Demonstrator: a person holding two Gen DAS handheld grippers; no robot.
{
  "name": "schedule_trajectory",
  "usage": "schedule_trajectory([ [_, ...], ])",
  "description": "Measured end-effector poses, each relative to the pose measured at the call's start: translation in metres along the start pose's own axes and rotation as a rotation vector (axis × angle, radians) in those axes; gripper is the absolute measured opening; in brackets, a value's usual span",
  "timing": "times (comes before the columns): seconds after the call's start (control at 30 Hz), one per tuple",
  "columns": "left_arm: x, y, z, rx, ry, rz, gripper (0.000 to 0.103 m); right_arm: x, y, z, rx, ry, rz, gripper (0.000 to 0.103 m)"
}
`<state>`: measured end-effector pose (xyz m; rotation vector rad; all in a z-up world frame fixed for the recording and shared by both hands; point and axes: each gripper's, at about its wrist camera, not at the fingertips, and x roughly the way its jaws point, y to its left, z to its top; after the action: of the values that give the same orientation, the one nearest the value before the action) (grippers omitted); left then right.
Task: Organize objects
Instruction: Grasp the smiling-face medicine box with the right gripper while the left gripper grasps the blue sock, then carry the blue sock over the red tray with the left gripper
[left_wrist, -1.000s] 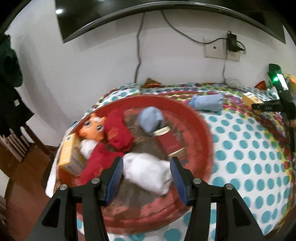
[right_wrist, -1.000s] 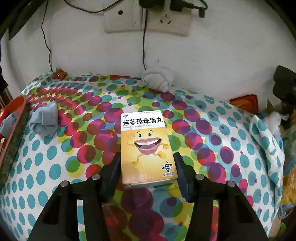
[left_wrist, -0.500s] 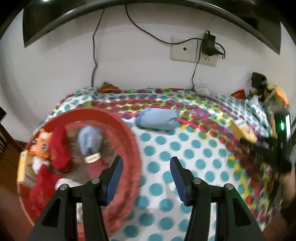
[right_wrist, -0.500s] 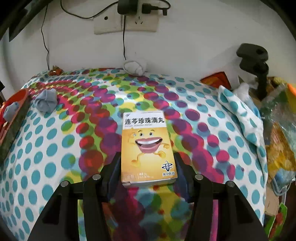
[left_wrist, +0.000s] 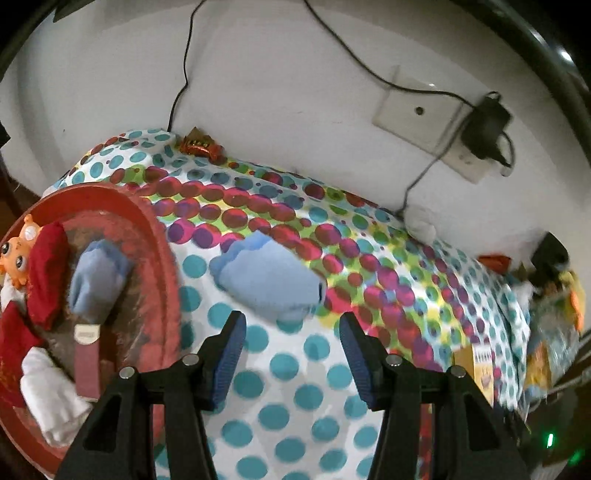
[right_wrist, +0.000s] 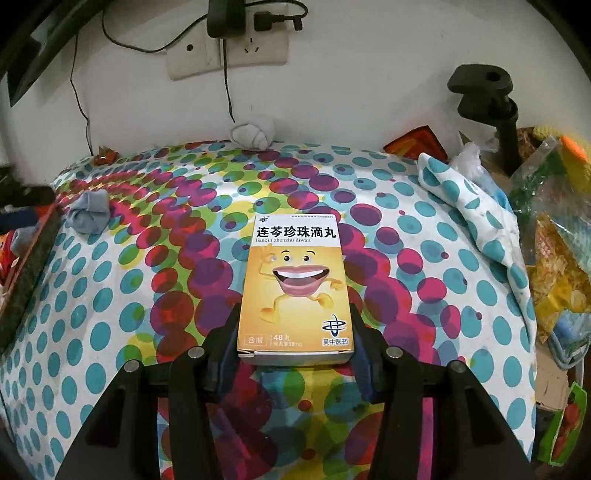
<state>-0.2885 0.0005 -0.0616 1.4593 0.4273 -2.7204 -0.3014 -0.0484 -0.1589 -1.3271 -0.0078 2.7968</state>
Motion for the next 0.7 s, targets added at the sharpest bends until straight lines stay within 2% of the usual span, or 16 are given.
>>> schedule_trajectory([
  [0.07, 0.012, -0.002, 0.008, -0.026, 0.022, 0.003, 0.054, 0.017, 0.056, 0.009, -0.012, -0.002, 0.002, 0.048],
  [0.13, 0.024, -0.001, 0.015, -0.078, 0.043, 0.011, 0.054, 0.028, 0.094, 0.016, -0.022, -0.002, 0.006, 0.048],
  [0.17, 0.030, 0.000, 0.017, -0.101, 0.050, 0.030, 0.054, 0.037, 0.126, 0.022, -0.025, -0.002, 0.010, 0.048],
  [0.2, 0.036, 0.001, 0.019, -0.123, 0.060, 0.058, 0.054, 0.039, 0.132, 0.023, -0.026, 0.000, 0.018, 0.048],
  [0.23, 0.039, 0.002, 0.020, -0.142, 0.062, 0.079, 0.054, 0.051, 0.168, 0.030, -0.024, 0.001, 0.019, 0.048],
  [0.3, 0.047, 0.002, 0.022, -0.160, 0.053, 0.116, 0.054, 0.050, 0.167, 0.029, -0.021, 0.002, 0.026, 0.048],
  [0.4, 0.054, -0.001, 0.023, -0.153, 0.037, 0.146, 0.056, 0.077, 0.250, 0.044, -0.008, 0.009, 0.041, 0.048],
  [0.47, 0.060, -0.004, 0.022, -0.144, 0.035, 0.160, 0.058, 0.079, 0.261, 0.045, -0.006, 0.006, 0.041, 0.048],
  [0.5, 0.062, -0.004, 0.020, -0.149, 0.029, 0.165, 0.058, 0.088, 0.286, 0.049, -0.006, 0.007, 0.041, 0.048],
  [0.6, 0.069, -0.006, 0.017, -0.150, 0.028, 0.171, 0.058, 0.094, 0.311, 0.053, -0.005, 0.007, 0.040, 0.048],
  [0.7, 0.076, -0.009, 0.016, -0.135, 0.032, 0.176, 0.058, 0.096, 0.321, 0.054, -0.003, 0.007, 0.040, 0.048],
])
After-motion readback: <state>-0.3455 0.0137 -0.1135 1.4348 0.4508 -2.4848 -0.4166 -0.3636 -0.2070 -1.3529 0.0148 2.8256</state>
